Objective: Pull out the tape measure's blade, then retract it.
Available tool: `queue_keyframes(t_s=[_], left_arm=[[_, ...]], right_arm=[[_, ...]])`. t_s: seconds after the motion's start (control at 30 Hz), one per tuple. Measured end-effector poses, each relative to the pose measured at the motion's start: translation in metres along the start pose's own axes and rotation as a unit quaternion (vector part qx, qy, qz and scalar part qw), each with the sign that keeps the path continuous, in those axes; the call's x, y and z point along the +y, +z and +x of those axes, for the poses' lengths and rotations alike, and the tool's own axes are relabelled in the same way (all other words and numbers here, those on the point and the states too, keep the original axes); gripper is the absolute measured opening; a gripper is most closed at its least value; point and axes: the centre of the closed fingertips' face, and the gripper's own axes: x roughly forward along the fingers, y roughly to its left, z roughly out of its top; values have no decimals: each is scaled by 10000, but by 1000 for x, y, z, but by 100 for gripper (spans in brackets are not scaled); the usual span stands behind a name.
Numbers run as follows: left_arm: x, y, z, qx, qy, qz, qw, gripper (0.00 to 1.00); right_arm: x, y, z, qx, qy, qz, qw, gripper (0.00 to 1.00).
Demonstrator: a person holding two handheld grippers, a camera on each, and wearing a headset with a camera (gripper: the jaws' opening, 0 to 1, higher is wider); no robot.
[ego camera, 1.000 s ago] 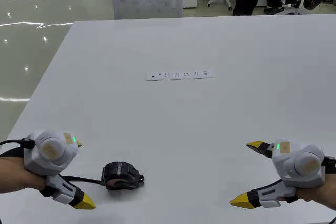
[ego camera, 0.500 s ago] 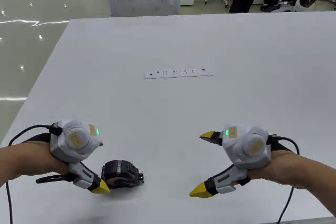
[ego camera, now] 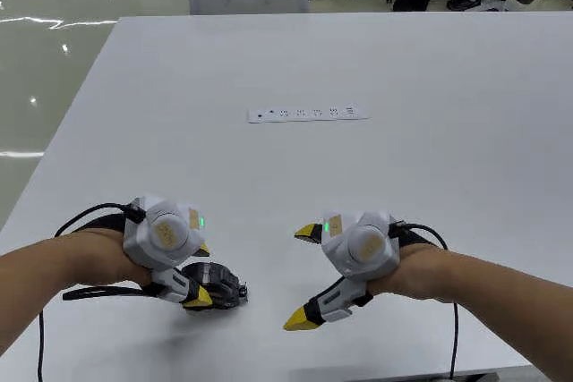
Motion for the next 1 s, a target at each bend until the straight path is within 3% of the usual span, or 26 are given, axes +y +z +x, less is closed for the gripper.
queue_keyframes(t_s=[0.03,0.1,0.27,0.37,0.47,0.53,0.67,0.8,0.9,1.0], left_arm=[[-5,-1,1,34,-168,73,9998,34],[-7,-4,3,120,-191,230,9995,31],[-7,-2,1,94,-126,236,9996,30],[-6,-2,1,96,-115,177,9997,30],[-6,-3,1,40,-93,153,9998,30],[-6,-3,1,-33,-20,132,9999,30],[-6,-2,1,-141,67,91,9998,30],[-6,-2,2,-131,67,72,9999,30],[-5,-2,2,-109,30,50,9999,30],[-6,-3,3,-125,41,51,9999,30]], right_arm=[[-1,1,2,1,3,-3,10000,81],[-4,3,9,38,29,-31,10000,78],[0,0,24,184,200,33,9996,75],[-3,0,31,203,161,56,9996,73],[-7,3,38,157,104,90,9998,74],[-7,8,43,41,112,-131,9998,74],[-8,8,53,145,150,-310,9993,60],[-6,4,63,240,202,-236,9992,68],[-2,1,65,299,298,-221,9989,54],[-1,-1,68,331,348,-278,9985,53]])
